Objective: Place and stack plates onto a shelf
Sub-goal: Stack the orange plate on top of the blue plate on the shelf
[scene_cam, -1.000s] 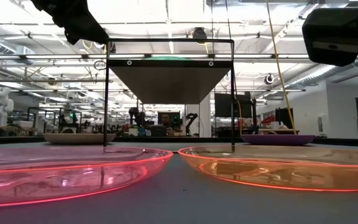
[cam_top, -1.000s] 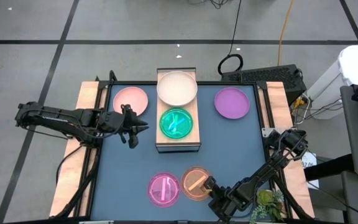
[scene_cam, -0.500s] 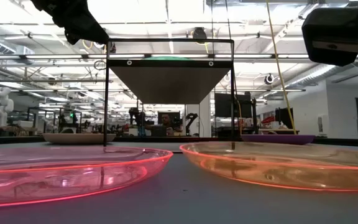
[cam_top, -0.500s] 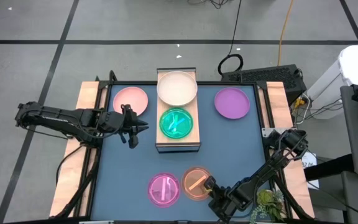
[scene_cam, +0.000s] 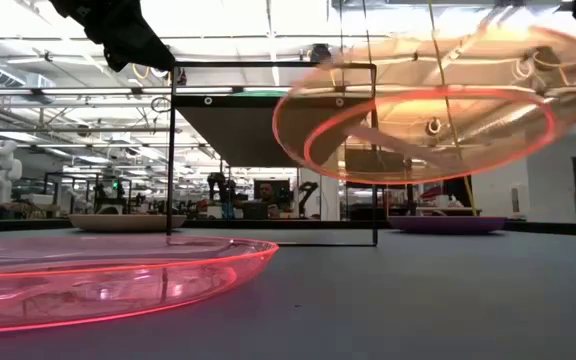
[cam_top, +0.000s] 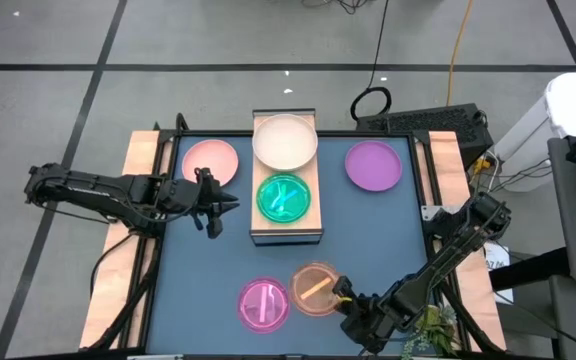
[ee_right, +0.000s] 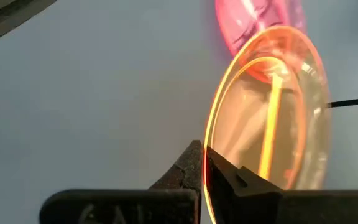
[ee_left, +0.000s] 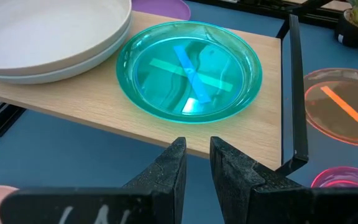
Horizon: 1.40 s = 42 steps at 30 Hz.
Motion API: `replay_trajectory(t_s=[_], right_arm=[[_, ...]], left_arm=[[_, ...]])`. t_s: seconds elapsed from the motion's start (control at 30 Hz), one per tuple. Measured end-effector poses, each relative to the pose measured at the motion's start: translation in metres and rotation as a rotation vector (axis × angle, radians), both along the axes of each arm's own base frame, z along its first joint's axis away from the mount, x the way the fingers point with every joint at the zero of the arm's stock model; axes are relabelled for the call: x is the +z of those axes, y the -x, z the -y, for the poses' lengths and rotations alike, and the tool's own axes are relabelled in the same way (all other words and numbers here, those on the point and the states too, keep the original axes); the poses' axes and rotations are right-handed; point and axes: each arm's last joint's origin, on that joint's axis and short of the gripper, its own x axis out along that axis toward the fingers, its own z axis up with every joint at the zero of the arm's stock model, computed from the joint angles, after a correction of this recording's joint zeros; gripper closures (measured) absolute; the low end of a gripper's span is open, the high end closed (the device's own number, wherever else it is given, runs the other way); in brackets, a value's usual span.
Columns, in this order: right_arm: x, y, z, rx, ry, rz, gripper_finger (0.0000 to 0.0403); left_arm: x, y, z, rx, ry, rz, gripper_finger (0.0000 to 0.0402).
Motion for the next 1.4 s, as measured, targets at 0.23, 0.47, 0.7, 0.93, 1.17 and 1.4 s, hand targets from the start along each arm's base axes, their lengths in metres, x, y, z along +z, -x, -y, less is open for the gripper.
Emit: replay_trajectory(t_s=[0.23, 0.47, 0.7, 0.93, 1.17, 1.4], right_arm=[[0.025, 0.005, 0.006, 0.062, 0.011, 0.064, 0.0403], [0.048, 0.009, 0.013, 0.083, 0.021, 0.132, 0.0403], [0.064, 0.011, 0.017, 0.121, 0.064, 0.179, 0.0403], [0.09, 0.005, 0.022, 0.11, 0.113, 0.176, 0.0403], [0.102, -0.004, 0.039, 0.07, 0.162, 0.127, 0.0403], [0.111, -0.014, 0.055, 0.049, 0.204, 0.106, 0.0403]], left_arm=[[0.0, 0.0, 0.0, -0.001, -0.002, 0.0, 0.0323], [0.0, 0.0, 0.0, -0.012, -0.018, -0.004, 0.0323], [0.0, 0.0, 0.0, -0.014, -0.022, -0.006, 0.0323], [-0.021, 0.0, 0.005, -0.028, -0.006, -0.028, 0.0323], [-0.042, 0.0, 0.007, -0.031, 0.002, -0.007, 0.0323], [-0.052, 0.0, 0.007, -0.022, 0.018, 0.001, 0.0323]])
